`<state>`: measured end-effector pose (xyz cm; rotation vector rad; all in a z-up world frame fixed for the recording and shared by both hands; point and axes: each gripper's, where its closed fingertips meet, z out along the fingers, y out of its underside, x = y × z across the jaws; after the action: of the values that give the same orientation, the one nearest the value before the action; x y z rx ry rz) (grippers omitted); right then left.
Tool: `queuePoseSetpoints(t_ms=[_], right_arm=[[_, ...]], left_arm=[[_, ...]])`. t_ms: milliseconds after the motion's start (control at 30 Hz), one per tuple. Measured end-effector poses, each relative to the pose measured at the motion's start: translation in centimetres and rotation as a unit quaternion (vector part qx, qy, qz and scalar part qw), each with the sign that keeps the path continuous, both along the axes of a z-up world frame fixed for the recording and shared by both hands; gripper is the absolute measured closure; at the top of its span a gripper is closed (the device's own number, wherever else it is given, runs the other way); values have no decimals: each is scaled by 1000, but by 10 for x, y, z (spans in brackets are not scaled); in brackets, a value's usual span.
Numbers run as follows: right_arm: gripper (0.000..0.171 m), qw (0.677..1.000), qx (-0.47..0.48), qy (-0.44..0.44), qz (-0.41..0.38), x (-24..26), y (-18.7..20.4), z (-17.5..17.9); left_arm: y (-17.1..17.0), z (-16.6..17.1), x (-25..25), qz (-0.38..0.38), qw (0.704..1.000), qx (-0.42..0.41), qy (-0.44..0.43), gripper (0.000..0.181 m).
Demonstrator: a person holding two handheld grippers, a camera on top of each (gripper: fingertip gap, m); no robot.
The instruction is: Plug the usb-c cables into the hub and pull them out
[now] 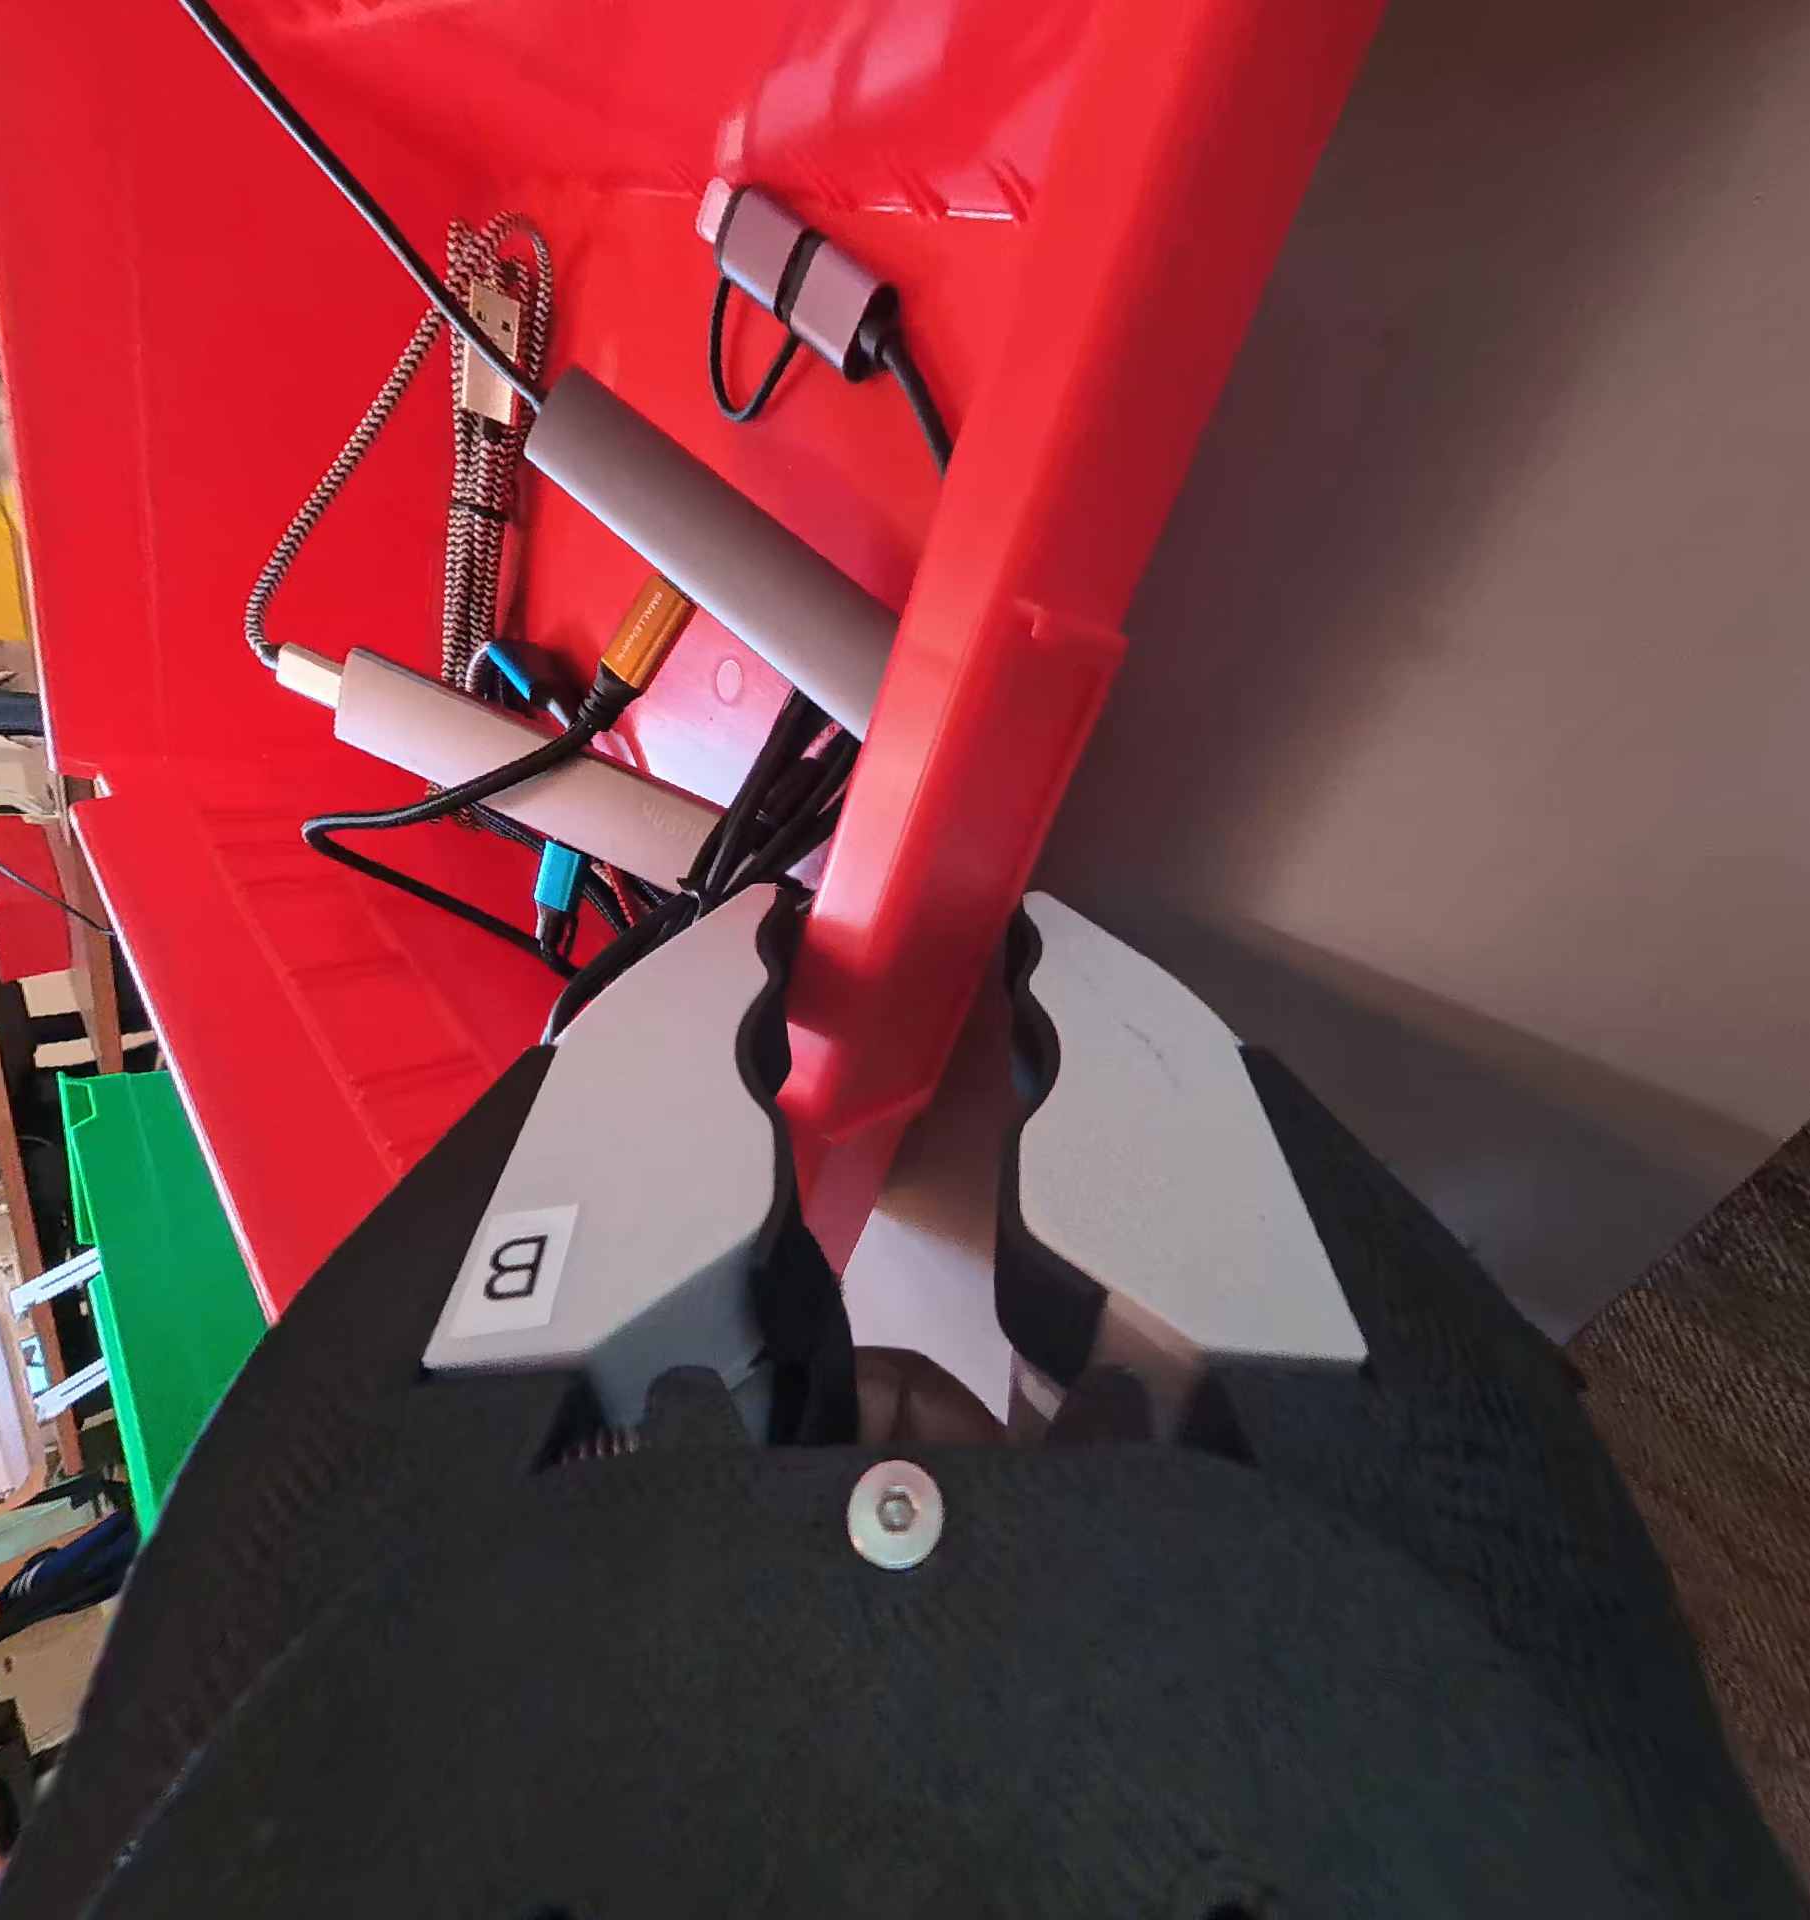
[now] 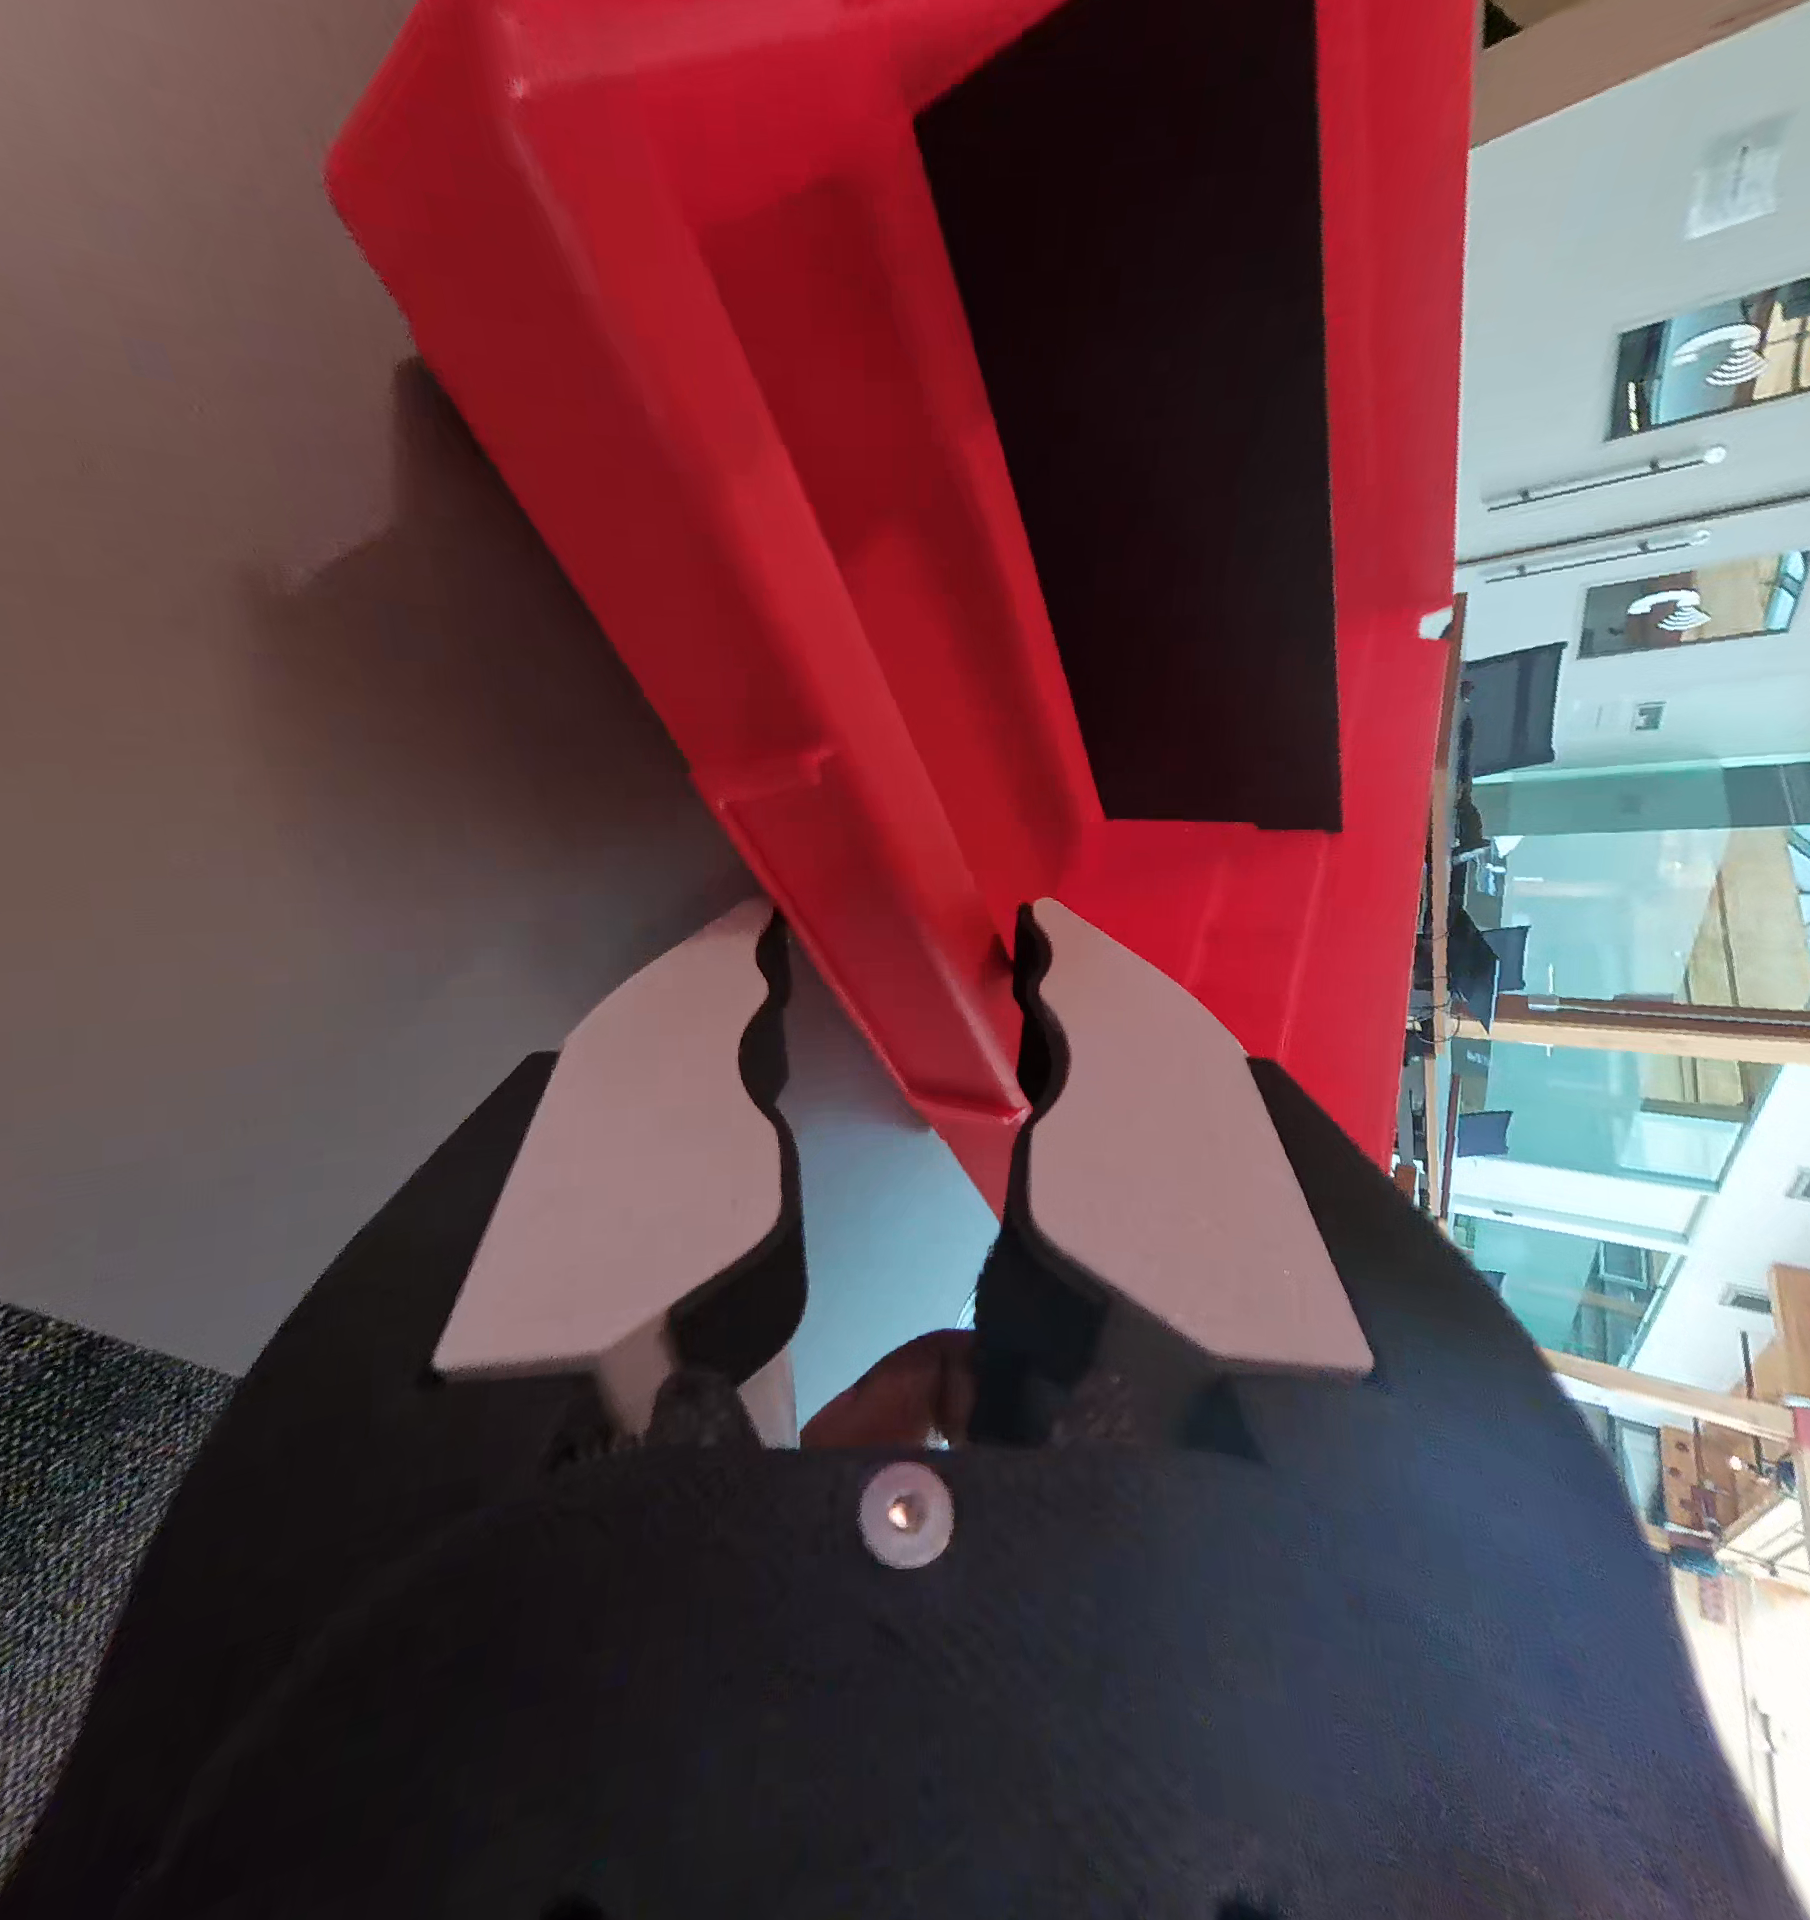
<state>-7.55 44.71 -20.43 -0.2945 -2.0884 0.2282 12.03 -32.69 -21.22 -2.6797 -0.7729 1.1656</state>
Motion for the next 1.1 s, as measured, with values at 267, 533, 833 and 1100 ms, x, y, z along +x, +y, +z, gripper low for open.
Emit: queuePoseSetpoints(t_ms=[267, 533, 833, 1100], right_arm=[[104, 981, -195, -1, -8, 15, -18, 29], [102, 849, -493, 115, 150, 57, -81, 149], [104, 875, -427, 153, 171, 62, -113, 163], [109, 875, -413, 178, 180, 62, -120, 167]], left_arm=[[31, 30, -3, 44, 970, 229, 64, 123], [36, 64, -41, 222, 918, 316, 86, 123], [13, 4, -63, 361, 906, 220, -33, 137], [18, -12, -59, 372, 896, 217, -108, 154]])
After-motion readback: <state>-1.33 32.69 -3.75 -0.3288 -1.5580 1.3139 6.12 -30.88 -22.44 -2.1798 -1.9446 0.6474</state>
